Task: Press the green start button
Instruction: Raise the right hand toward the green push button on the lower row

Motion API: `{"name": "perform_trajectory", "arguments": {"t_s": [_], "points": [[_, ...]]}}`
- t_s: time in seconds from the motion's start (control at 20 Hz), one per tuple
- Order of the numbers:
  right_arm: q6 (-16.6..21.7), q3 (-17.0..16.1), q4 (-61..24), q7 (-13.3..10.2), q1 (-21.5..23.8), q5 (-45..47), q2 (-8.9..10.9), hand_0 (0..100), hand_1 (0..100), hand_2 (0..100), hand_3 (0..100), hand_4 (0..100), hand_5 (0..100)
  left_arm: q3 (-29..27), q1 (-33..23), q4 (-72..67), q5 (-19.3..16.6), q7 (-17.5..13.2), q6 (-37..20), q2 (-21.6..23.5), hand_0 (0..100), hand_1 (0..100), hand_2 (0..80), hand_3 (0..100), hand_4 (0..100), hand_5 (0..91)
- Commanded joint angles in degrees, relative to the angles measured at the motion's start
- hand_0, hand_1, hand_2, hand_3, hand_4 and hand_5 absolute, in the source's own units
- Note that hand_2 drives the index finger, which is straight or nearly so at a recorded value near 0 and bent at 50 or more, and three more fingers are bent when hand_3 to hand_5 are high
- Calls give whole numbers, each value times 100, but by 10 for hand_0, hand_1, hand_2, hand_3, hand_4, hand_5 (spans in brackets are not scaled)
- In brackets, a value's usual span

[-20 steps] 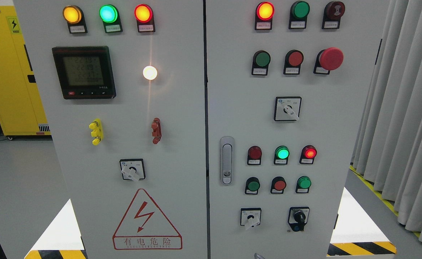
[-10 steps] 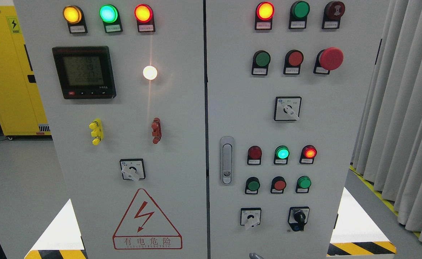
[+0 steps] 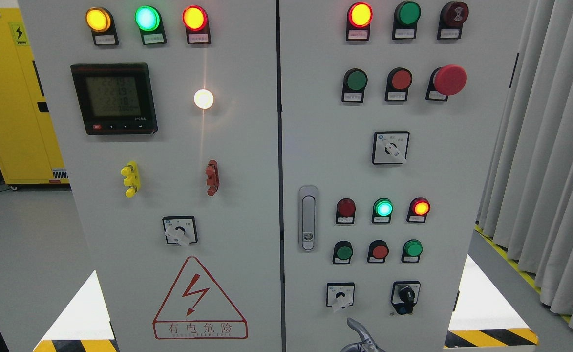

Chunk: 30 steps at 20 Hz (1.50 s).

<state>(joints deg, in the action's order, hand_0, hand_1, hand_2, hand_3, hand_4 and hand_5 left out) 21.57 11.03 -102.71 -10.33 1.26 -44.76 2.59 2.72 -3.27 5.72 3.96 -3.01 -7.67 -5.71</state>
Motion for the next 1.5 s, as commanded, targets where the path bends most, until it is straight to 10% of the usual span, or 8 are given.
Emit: {"name": "perform_trajectory", "arguments": {"t_s": [0.0, 1.45], "points": [[-108, -708, 48, 23, -582, -1236, -22, 615, 918, 0, 925, 1000, 1000, 0, 1, -1, 0, 2, 2, 0, 120, 556, 0, 0, 0, 0], [-417, -435, 726, 278, -1550, -2036, -48, 770, 959, 0, 930, 1000, 1000, 0, 1, -1, 0, 2, 2, 0, 120, 556, 0, 0, 0, 0]]}}
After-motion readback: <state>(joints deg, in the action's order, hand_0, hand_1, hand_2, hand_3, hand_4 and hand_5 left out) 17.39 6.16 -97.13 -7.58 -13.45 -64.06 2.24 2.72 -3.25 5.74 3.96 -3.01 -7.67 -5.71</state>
